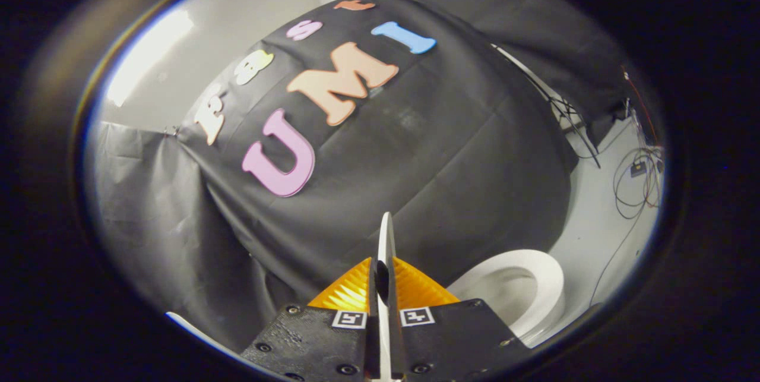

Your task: Open the toilet lid.

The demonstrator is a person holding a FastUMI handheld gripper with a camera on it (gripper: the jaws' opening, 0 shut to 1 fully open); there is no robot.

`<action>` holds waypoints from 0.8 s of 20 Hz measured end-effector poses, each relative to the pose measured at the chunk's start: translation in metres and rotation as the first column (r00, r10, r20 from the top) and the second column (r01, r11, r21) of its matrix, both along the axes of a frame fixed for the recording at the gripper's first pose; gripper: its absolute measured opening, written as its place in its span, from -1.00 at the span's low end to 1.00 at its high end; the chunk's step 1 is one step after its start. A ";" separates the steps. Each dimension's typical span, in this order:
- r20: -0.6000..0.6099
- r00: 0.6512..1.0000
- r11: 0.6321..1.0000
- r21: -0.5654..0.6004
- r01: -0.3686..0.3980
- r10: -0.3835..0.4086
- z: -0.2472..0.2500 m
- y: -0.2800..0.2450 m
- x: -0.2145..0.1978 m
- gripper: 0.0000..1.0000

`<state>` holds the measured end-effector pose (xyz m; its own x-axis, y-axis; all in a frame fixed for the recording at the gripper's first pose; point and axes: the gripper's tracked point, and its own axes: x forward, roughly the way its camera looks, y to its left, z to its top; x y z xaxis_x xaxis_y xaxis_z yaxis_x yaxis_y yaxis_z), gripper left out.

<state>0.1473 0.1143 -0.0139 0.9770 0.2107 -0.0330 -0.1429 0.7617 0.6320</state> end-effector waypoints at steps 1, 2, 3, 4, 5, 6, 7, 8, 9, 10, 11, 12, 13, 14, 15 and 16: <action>0.006 1.000 1.000 -0.021 -0.012 0.012 0.007 0.010 -0.003 -0.88; 0.013 1.000 0.999 -0.041 -0.026 0.026 0.013 0.019 -0.004 -0.88; 0.020 0.999 0.997 -0.062 -0.040 0.042 0.017 0.029 -0.006 -0.88; 0.025 0.998 0.995 -0.082 -0.054 0.056 0.021 0.039 -0.008 -0.88; 0.028 0.997 0.993 -0.097 -0.065 0.068 0.026 0.048 -0.009 -0.88; 0.032 0.996 0.990 -0.115 -0.076 0.080 0.030 0.057 -0.012 -0.88; 0.039 0.995 0.988 -0.129 -0.087 0.092 0.035 0.068 -0.013 -0.88; 0.044 0.993 0.984 -0.146 -0.101 0.108 0.038 0.077 -0.014 -0.88; 0.053 0.991 0.981 -0.159 -0.113 0.123 0.042 0.089 -0.015 -0.88; 0.058 0.988 0.976 -0.174 -0.128 0.140 0.045 0.100 -0.017 -0.88; 0.065 0.986 0.971 -0.194 -0.140 0.155 0.047 0.111 -0.020 -0.88; 0.069 0.983 0.965 -0.214 -0.153 0.171 0.049 0.121 -0.022 -0.88; 0.069 0.980 0.957 -0.237 -0.164 0.186 0.051 0.133 -0.022 -0.88; 0.069 0.977 0.951 -0.255 -0.177 0.201 0.052 0.141 -0.024 -0.88; 0.067 0.975 0.943 -0.273 -0.188 0.214 0.052 0.149 -0.024 -0.88; 0.066 0.972 0.937 -0.290 -0.197 0.224 0.055 0.157 -0.022 -0.88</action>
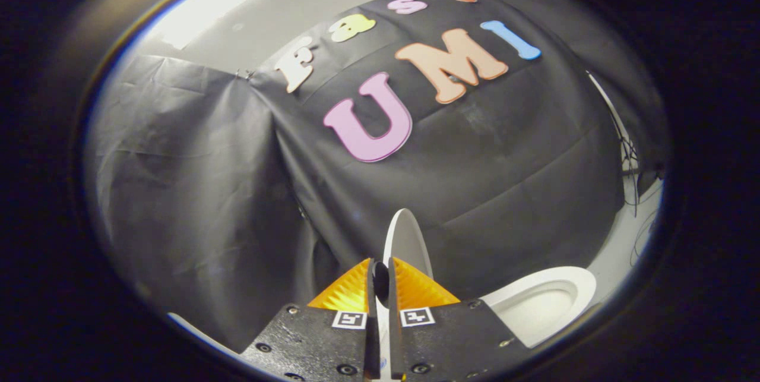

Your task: Open the toilet lid.

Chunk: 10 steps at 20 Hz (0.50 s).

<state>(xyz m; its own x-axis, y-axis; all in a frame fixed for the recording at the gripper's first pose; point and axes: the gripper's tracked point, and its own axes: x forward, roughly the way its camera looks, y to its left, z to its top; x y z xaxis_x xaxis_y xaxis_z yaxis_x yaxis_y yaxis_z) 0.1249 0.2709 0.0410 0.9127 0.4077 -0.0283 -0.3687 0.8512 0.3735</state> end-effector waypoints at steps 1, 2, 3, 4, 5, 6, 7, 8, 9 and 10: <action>0.002 1.000 1.000 -0.010 -0.008 0.008 0.001 0.008 -0.001 -0.88; 0.004 1.000 1.000 -0.022 -0.017 0.017 0.000 0.015 -0.003 -0.88; 0.009 1.000 0.999 -0.031 -0.027 0.028 0.000 0.023 -0.006 -0.88; 0.008 0.999 0.998 -0.044 -0.040 0.040 -0.001 0.032 -0.009 -0.88; 0.008 0.999 0.997 -0.056 -0.051 0.051 -0.003 0.042 -0.012 -0.87; 0.010 0.998 0.995 -0.073 -0.064 0.064 -0.003 0.050 -0.013 -0.87; 0.012 0.997 0.993 -0.091 -0.076 0.078 -0.003 0.059 -0.012 -0.88; 0.014 0.996 0.989 -0.118 -0.090 0.092 -0.002 0.066 -0.012 -0.88; 0.015 0.994 0.985 -0.141 -0.104 0.108 -0.004 0.075 -0.014 -0.88; 0.016 0.992 0.980 -0.157 -0.119 0.123 -0.005 0.082 -0.017 -0.88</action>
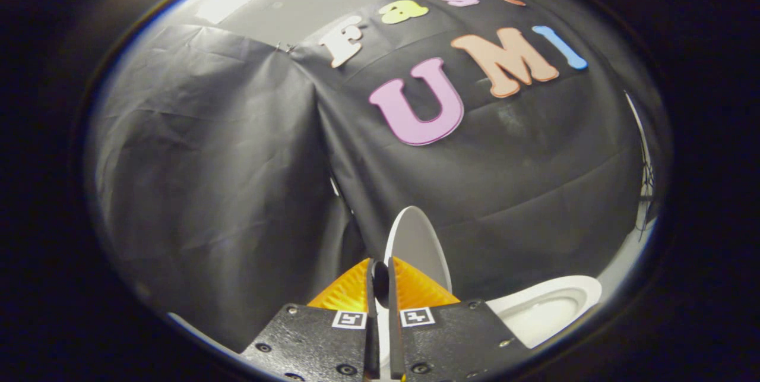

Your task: Open the toilet lid.

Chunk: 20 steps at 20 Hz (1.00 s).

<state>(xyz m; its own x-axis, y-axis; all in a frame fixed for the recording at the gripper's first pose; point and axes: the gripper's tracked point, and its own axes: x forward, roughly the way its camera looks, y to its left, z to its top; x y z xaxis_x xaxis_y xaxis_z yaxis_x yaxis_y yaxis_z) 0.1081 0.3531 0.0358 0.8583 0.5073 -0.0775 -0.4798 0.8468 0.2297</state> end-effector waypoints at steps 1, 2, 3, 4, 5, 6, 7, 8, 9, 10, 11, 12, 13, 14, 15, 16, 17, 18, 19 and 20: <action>0.000 1.000 1.000 -0.005 -0.015 0.015 -0.002 0.007 -0.001 -0.87; -0.003 1.000 1.000 -0.004 -0.029 0.029 -0.003 0.012 -0.002 -0.86; -0.001 0.999 0.999 0.003 -0.036 0.036 -0.004 0.018 -0.003 -0.85; -0.005 0.999 0.999 0.005 -0.044 0.044 -0.004 0.023 -0.004 -0.85; -0.004 0.999 0.999 0.008 -0.051 0.051 -0.003 0.028 -0.004 -0.85; -0.004 0.998 0.998 0.004 -0.061 0.061 -0.003 0.033 -0.004 -0.85; -0.005 0.997 0.997 0.002 -0.074 0.074 -0.005 0.040 -0.005 -0.86; -0.008 0.996 0.996 -0.004 -0.089 0.089 -0.007 0.047 -0.006 -0.85; -0.010 0.994 0.994 -0.009 -0.104 0.104 -0.008 0.053 -0.008 -0.85; -0.013 0.993 0.993 -0.019 -0.117 0.117 -0.009 0.059 -0.008 -0.85; -0.014 0.992 0.992 -0.024 -0.127 0.127 -0.010 0.065 -0.008 -0.85; -0.017 0.991 0.990 -0.031 -0.137 0.136 -0.011 0.070 -0.007 -0.85; -0.022 0.989 0.989 -0.036 -0.146 0.145 -0.013 0.076 -0.008 -0.85; -0.025 0.988 0.988 -0.038 -0.152 0.151 -0.013 0.080 -0.008 -0.85; -0.027 0.987 0.987 -0.035 -0.157 0.156 -0.017 0.083 -0.009 -0.85; -0.028 0.986 0.986 -0.029 -0.162 0.162 -0.018 0.087 -0.012 -0.85; -0.030 0.985 0.985 -0.023 -0.168 0.168 -0.019 0.088 -0.013 -0.85; -0.031 0.984 0.985 -0.020 -0.174 0.173 -0.019 0.091 -0.014 -0.85; -0.032 0.983 0.984 -0.019 -0.180 0.179 -0.019 0.092 -0.014 -0.85; -0.034 0.982 0.983 -0.019 -0.185 0.184 -0.018 0.094 -0.014 -0.85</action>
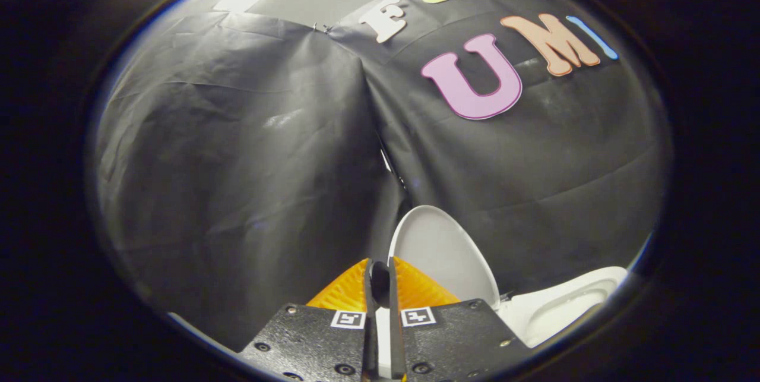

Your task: Open the toilet lid.

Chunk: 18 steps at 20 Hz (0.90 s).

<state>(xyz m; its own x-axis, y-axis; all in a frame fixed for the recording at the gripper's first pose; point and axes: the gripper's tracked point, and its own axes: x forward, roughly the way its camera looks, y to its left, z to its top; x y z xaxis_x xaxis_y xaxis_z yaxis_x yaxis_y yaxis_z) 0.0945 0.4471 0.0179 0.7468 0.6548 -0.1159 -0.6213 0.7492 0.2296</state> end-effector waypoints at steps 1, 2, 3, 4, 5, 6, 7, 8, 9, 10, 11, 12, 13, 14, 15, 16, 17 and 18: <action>0.000 1.000 1.000 -0.003 -0.004 0.004 0.000 0.003 0.000 -0.85; -0.001 1.000 1.000 -0.006 -0.006 0.006 -0.001 0.004 0.000 -0.85; -0.004 1.000 1.000 -0.007 -0.009 0.009 -0.001 0.004 -0.001 -0.85; -0.008 1.000 1.000 -0.011 -0.010 0.010 -0.001 0.006 -0.001 -0.83; -0.008 1.000 1.000 -0.016 -0.017 0.016 -0.002 0.009 -0.001 -0.80; -0.011 1.000 0.999 -0.026 -0.024 0.024 -0.004 0.012 -0.001 -0.81; -0.010 1.000 0.999 -0.034 -0.027 0.027 -0.005 0.014 -0.003 -0.81; -0.012 0.999 0.999 -0.040 -0.032 0.031 -0.005 0.016 -0.003 -0.81; -0.008 1.000 0.999 -0.039 -0.028 0.028 -0.005 0.016 -0.004 -0.74; -0.009 1.000 0.999 -0.037 -0.029 0.029 -0.006 0.018 -0.004 -0.73; -0.012 1.000 0.999 -0.037 -0.026 0.025 -0.007 0.018 -0.003 -0.71; -0.013 1.000 0.999 -0.034 -0.027 0.027 -0.007 0.019 -0.004 -0.62; -0.019 0.999 0.999 -0.037 -0.029 0.029 -0.007 0.019 -0.004 -0.54; -0.027 0.999 0.999 -0.040 -0.031 0.030 -0.011 0.019 -0.004 -0.45; -0.037 0.999 0.999 -0.041 -0.033 0.032 -0.012 0.019 -0.003 -0.36; -0.034 0.999 0.999 -0.034 -0.031 0.030 -0.011 0.018 -0.004 -0.28; -0.031 0.999 0.999 -0.033 -0.031 0.030 -0.008 0.017 -0.005 -0.19; -0.027 0.999 0.999 -0.032 -0.026 0.026 -0.009 0.014 -0.007 -0.14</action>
